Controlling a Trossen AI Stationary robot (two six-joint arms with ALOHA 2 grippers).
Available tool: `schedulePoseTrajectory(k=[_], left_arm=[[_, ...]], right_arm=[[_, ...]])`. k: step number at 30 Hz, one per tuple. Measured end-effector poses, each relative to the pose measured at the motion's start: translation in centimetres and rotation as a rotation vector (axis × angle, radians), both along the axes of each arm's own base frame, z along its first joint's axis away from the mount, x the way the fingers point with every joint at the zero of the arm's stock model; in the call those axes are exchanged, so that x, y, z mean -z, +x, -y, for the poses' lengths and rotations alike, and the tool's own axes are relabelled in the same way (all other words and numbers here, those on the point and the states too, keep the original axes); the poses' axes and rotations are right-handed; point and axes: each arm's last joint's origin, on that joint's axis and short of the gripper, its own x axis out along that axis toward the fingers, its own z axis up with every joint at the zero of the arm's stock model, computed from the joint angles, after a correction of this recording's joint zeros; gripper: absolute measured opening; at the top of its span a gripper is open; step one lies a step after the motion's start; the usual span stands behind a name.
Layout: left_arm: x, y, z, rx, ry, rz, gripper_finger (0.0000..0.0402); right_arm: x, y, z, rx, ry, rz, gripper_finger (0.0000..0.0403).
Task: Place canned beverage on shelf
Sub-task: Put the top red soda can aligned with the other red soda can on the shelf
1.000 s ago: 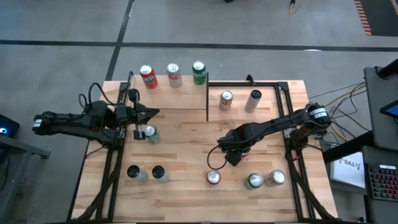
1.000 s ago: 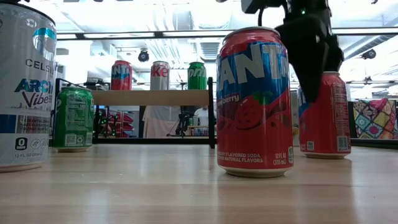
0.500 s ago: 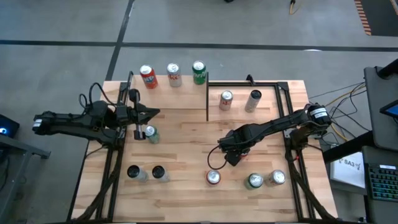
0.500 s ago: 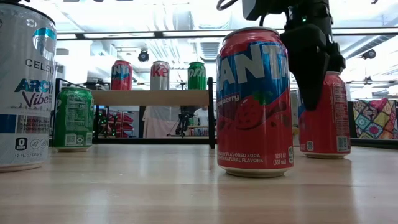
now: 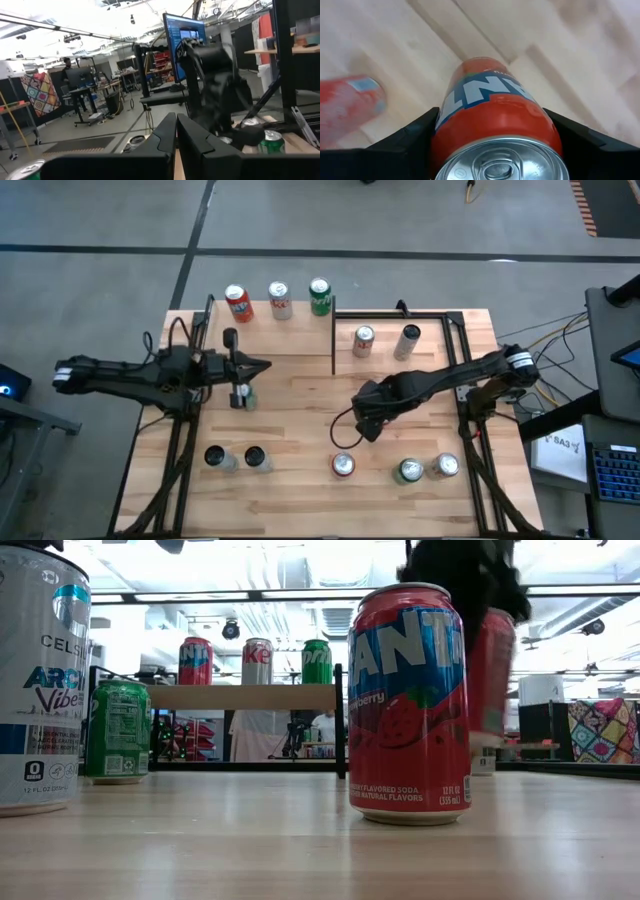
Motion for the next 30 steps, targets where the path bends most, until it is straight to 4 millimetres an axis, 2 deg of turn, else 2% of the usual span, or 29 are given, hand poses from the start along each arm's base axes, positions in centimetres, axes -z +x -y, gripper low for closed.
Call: schedulePoseTrajectory(k=[9, 18, 23, 30], left_arm=[[0.9, 1.4, 0.0, 0.004, -0.02, -0.054, 0.0], [2.4, 3.1, 0.1, 0.023, -0.07, -0.126, 0.0003], [3.2, 4.3, 0.2, 0.026, -0.101, -0.151, 0.0034], [4.4, 6.4, 0.4, 0.053, -0.12, -0.222, 0.0109]], right_arm=[[-4.6, 1.3, 0.2, -0.113, -0.167, 0.178, 0.0285], [-6.6, 2.2, 0.2, -0.243, -0.25, 0.296, 0.0285], [-6.9, 2.7, 0.1, -0.312, -0.275, 0.339, 0.0285], [-7.0, 2.8, 0.1, -0.382, -0.303, 0.343, 0.0285]])
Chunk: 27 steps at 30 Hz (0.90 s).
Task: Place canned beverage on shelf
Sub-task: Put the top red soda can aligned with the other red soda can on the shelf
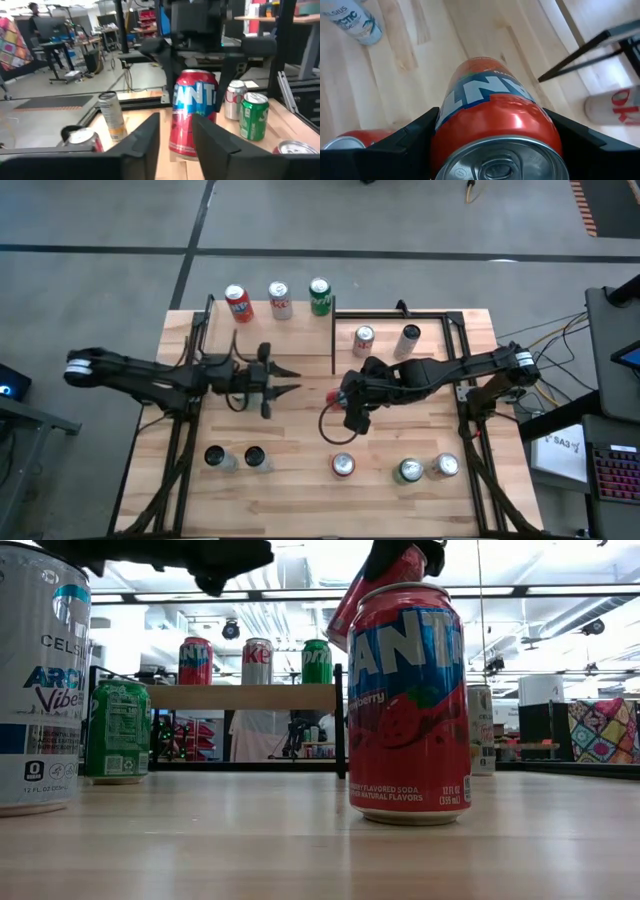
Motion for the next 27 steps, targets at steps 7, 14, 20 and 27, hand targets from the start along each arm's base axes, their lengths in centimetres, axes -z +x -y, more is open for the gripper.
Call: schedulePoseTrajectory(k=[7, 14, 20, 27], left_arm=[[0.1, 2.7, 0.1, 0.004, -0.021, -0.049, 0.0194], [1.1, 4.8, 0.4, 0.009, -0.044, -0.127, 0.0282], [1.7, 6.1, 0.8, 0.022, -0.043, -0.157, 0.0329], [2.7, 7.6, 1.2, 0.033, -0.041, -0.2, 0.0335]], right_arm=[[0.0, 0.1, 0.2, -0.024, -0.017, 0.001, 0.0285], [0.0, 0.1, 0.2, -0.029, -0.019, -0.001, 0.0285], [0.0, 0.1, 0.2, -0.039, -0.022, -0.005, 0.0285], [-0.1, 0.1, 0.2, -0.054, -0.031, -0.004, 0.0285]])
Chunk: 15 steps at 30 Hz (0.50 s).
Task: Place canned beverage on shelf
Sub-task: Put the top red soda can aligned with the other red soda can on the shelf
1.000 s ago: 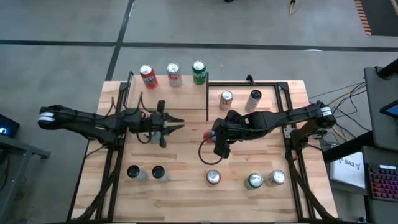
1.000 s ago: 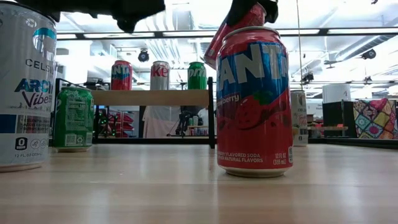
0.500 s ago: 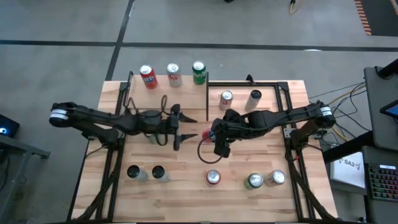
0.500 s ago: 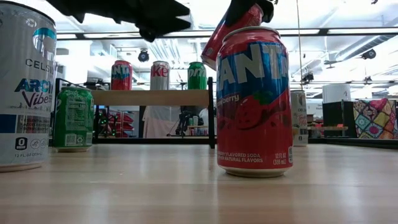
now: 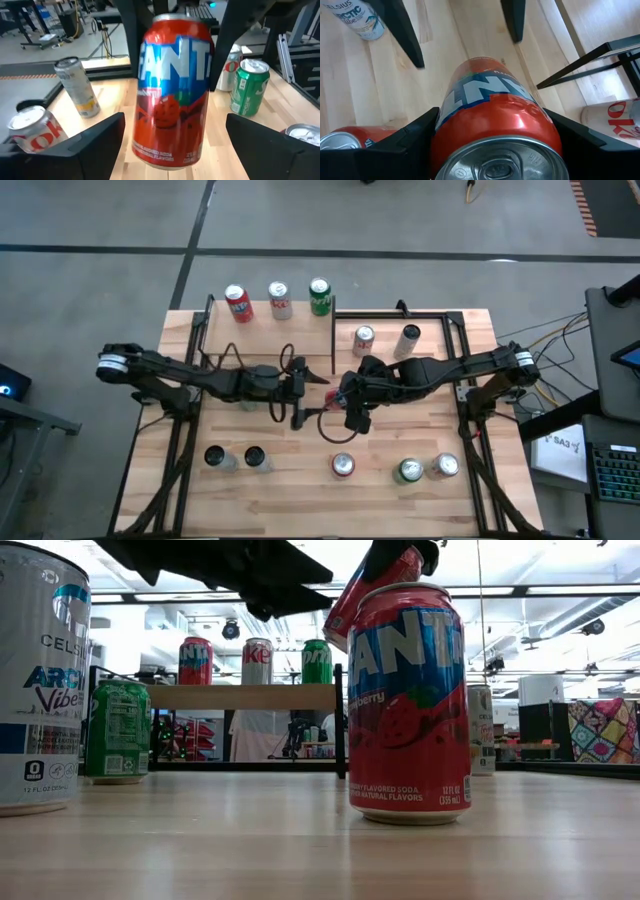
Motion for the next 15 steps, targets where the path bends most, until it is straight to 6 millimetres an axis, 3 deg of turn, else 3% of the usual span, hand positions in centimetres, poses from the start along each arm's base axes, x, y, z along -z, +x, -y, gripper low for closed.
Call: schedulePoseTrajectory(k=[15], left_arm=[[0.8, 2.3, 0.3, 0.042, -0.019, -0.03, 0.0335]], right_arm=[[-0.2, 0.3, -0.1, -0.022, 0.0, 0.035, 0.0285]])
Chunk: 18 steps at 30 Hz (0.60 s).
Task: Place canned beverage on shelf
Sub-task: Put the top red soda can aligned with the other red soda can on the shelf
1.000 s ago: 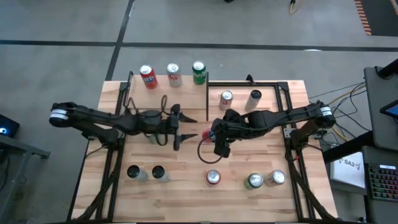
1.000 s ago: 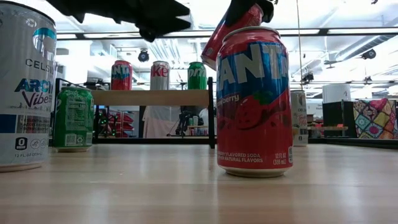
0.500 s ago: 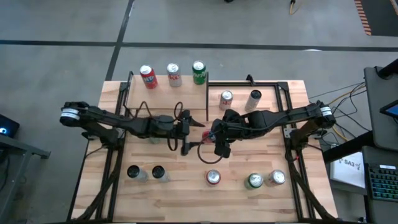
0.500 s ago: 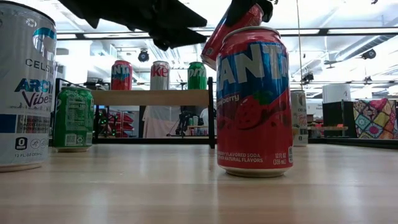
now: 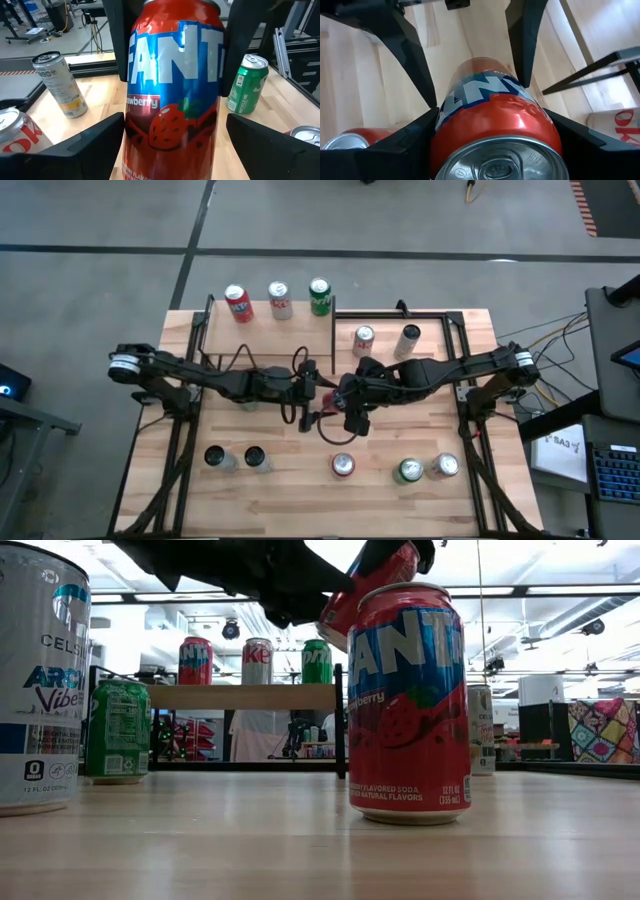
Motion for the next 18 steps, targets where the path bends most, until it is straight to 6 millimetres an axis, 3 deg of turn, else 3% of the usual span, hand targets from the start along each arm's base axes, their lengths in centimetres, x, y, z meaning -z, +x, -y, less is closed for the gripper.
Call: schedulePoseTrajectory(k=[12, 18], left_arm=[[0.1, 0.0, 0.0, -0.009, -0.04, -0.006, 0.0342], [0.2, 0.0, 0.0, -0.012, -0.034, -0.01, 0.0307]], right_arm=[[-0.4, 0.8, -0.1, -0.035, -0.024, 0.081, 0.0285], [-0.3, 1.1, -0.2, -0.06, -0.04, 0.087, 0.0285]])
